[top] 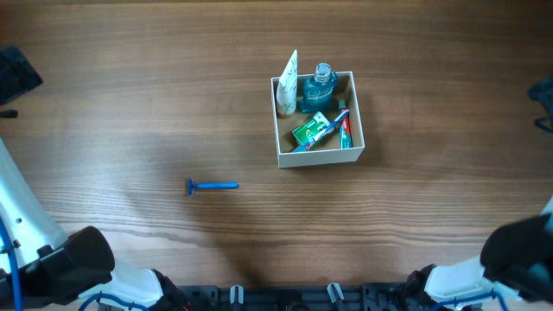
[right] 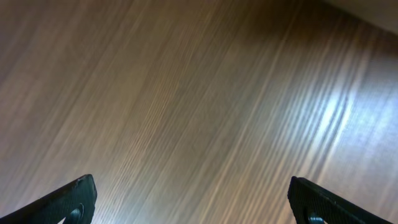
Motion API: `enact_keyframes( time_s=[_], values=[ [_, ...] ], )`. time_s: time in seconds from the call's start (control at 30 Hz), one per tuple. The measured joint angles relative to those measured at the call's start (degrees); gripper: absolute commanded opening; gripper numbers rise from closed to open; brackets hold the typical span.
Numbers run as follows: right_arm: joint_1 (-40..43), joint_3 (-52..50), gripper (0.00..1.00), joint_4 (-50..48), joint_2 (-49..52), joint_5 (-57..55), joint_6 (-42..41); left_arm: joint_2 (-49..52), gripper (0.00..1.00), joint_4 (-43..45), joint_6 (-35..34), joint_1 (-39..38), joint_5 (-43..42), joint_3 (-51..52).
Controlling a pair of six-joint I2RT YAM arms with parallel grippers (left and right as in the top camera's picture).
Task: Pack container
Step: 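Open the right gripper and withdraw it to the right side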
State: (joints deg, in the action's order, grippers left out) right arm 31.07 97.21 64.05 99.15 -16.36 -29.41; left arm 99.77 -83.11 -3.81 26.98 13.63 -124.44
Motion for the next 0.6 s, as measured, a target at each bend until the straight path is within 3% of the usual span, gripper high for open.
enact_keyframes(
  time_s=[0.33, 0.6],
  values=[
    [0.0, -0.3, 1.00, -5.6, 11.5, 0.1, 0.2, 0.0, 1.00, 0.0, 0.0, 0.0, 0.0, 0.0],
    [0.0, -0.4, 1.00, -11.5, 12.3, 0.0, 0.4, 0.0, 1.00, 0.0, 0.0, 0.0, 0.0, 0.0]
  ],
)
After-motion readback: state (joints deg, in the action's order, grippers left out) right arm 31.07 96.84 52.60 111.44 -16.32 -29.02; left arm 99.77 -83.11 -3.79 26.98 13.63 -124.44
